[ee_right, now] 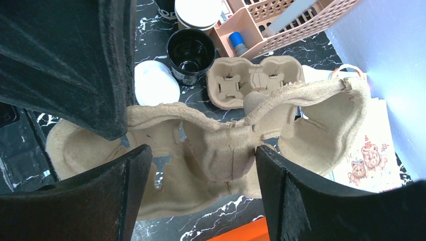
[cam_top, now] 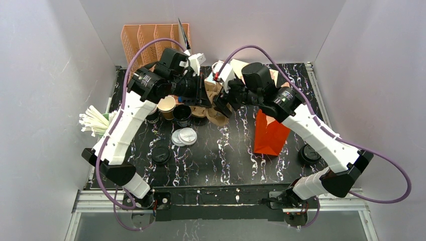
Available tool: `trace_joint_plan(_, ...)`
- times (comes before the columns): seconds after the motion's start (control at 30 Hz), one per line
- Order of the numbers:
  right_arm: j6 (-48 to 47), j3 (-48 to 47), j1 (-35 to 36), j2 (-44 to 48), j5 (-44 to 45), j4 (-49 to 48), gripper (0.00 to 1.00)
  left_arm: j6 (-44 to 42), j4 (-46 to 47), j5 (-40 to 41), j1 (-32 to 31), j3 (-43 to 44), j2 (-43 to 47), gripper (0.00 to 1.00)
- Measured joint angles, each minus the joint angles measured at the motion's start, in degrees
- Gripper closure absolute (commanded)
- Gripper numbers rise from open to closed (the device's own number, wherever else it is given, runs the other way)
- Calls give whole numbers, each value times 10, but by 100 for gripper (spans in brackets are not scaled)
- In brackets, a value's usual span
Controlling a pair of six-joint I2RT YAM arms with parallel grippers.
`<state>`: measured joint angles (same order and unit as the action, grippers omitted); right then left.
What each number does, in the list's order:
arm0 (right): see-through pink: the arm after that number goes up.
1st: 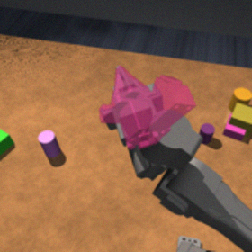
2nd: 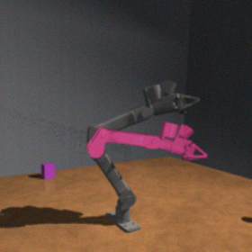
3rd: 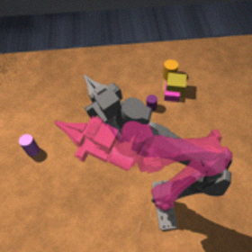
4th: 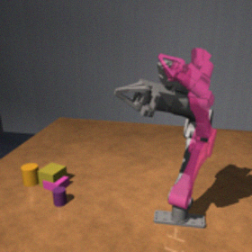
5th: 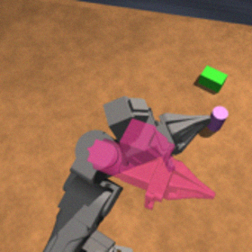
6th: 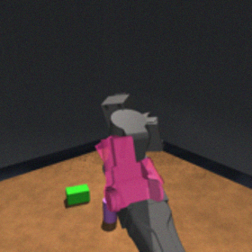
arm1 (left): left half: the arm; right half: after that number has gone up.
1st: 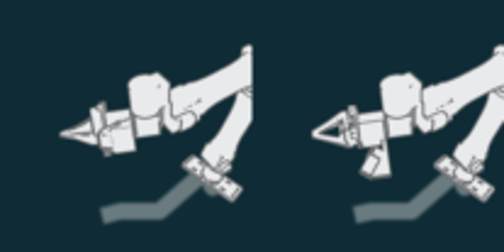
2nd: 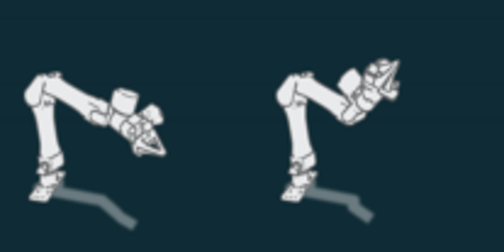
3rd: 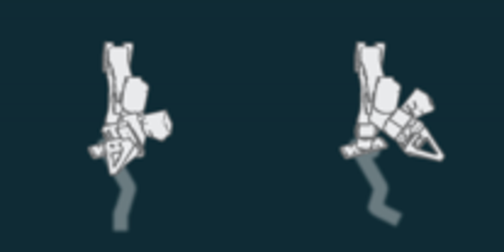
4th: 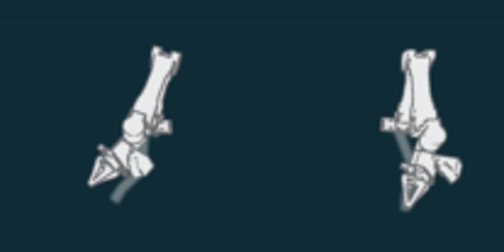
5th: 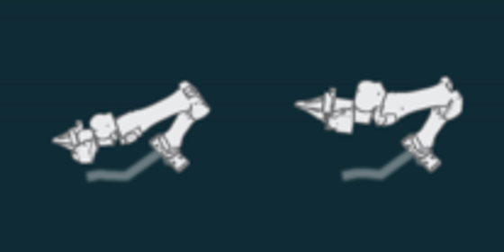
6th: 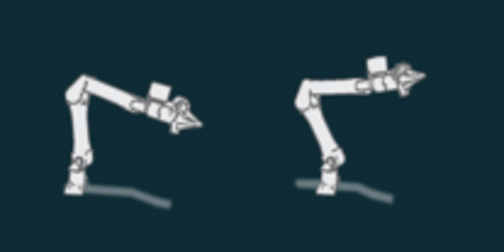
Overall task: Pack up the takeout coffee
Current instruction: Pick up the cup tray from the cup tray.
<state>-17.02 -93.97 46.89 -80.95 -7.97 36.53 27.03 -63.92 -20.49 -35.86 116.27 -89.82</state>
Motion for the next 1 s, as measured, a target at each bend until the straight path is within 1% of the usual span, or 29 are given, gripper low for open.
trace_joint_plan(0.1, -6, -1, 0, 0, -1, 2, 25, -2, 0, -13, 0, 10, 0, 100)
trace_joint_plan(0.13, -7, -2, 0, 0, -1, 2, 25, -2, -1, -17, 0, 14, 0, 100)
trace_joint_plan(0.17, -8, -4, 0, 0, 0, 4, 22, -3, -2, -22, 0, 18, 0, 100)
trace_joint_plan(0.23, -7, -8, 0, 0, -1, 7, 10, -4, -3, -29, 0, 19, 3, 100)
trace_joint_plan(0.27, -7, -10, 0, 0, -1, 7, 5, -5, -3, -32, 0, 19, 5, 100)
trace_joint_plan(0.3, -6, -11, 0, 0, -1, 7, 2, -6, -2, -35, 0, 19, 7, 100)
trace_joint_plan(0.37, -4, -11, 0, 0, 2, 7, 2, -9, 1, -42, 0, 18, 14, 100)
trace_joint_plan(0.4, -4, -11, 0, 0, 4, 7, 3, -9, 3, -44, 0, 17, 20, 100)
trace_joint_plan(0.43, -4, -11, 0, 0, 5, 7, 9, -9, 7, -45, 0, 14, 27, 100)
trace_joint_plan(0.47, -3, -12, 0, 0, 5, 7, 19, -10, 8, -46, 0, 11, 34, 100)
trace_joint_plan(0.5, -5, -12, 0, 0, 5, 8, 23, -10, 9, -46, 0, 7, 41, 100)
trace_joint_plan(0.53, -6, -13, 0, 0, 4, 10, 31, -10, 10, -46, 0, 5, 46, 100)
trace_joint_plan(0.6, -4, -18, 0, 0, -2, 15, 37, -11, 13, -44, 0, 2, 53, 100)
trace_joint_plan(0.67, -1, -27, 1, 0, -6, 24, 41, -12, 23, -44, 0, -2, 57, 93)
trace_joint_plan(0.73, 2, -35, 0, 0, -4, 33, 45, -13, 28, -45, 0, -4, 59, 83)
trace_joint_plan(0.8, 6, -45, -2, 0, -2, 37, 48, -13, 32, -46, 0, -6, 61, 68)
trace_joint_plan(0.83, 8, -50, -2, 0, -1, 38, 49, -13, 37, -46, 0, -7, 62, 62)
trace_joint_plan(0.93, 10, -60, -2, 5, 5, 35, 50, -10, 49, -34, 0, -14, 69, 45)
trace_joint_plan(1.0, 16, -59, -1, 15, 16, 33, 50, -7, 56, -12, 0, -18, 76, 38)
